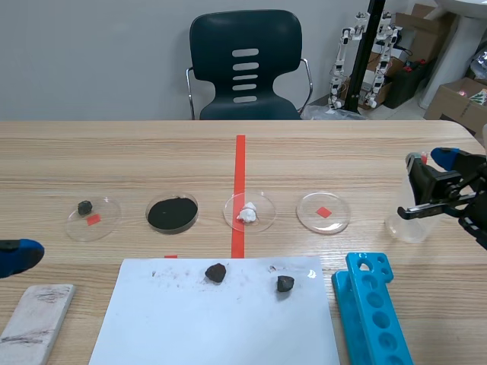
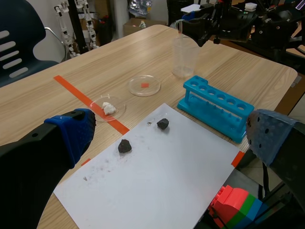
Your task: Put the dropper in the beaker
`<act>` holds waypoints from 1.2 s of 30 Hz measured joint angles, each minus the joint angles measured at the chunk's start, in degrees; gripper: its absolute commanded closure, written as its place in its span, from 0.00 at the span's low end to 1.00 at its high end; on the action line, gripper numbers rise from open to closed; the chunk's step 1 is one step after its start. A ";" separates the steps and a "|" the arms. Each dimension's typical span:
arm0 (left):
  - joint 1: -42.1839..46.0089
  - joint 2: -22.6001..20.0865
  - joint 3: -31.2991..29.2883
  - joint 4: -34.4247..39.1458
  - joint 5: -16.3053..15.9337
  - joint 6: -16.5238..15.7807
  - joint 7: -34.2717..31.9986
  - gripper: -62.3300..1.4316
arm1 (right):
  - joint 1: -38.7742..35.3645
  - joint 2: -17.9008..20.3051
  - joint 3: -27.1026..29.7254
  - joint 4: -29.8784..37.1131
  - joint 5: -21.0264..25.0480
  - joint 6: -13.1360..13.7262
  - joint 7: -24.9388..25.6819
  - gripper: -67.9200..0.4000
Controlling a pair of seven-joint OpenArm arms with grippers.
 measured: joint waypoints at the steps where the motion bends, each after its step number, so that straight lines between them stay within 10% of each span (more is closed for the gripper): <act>1: 0.00 0.00 0.00 0.00 0.00 0.00 0.00 0.00 | 0.00 0.00 0.00 0.00 0.00 0.00 0.00 0.55; 15: 0.00 0.00 0.00 0.00 0.00 0.00 0.00 0.00 | 0.00 0.00 0.00 -0.02 0.00 0.00 0.00 0.36; 36: 0.00 0.00 0.00 0.00 0.00 0.00 0.00 0.00 | 0.00 0.00 0.00 -0.02 0.00 0.00 -0.13 0.36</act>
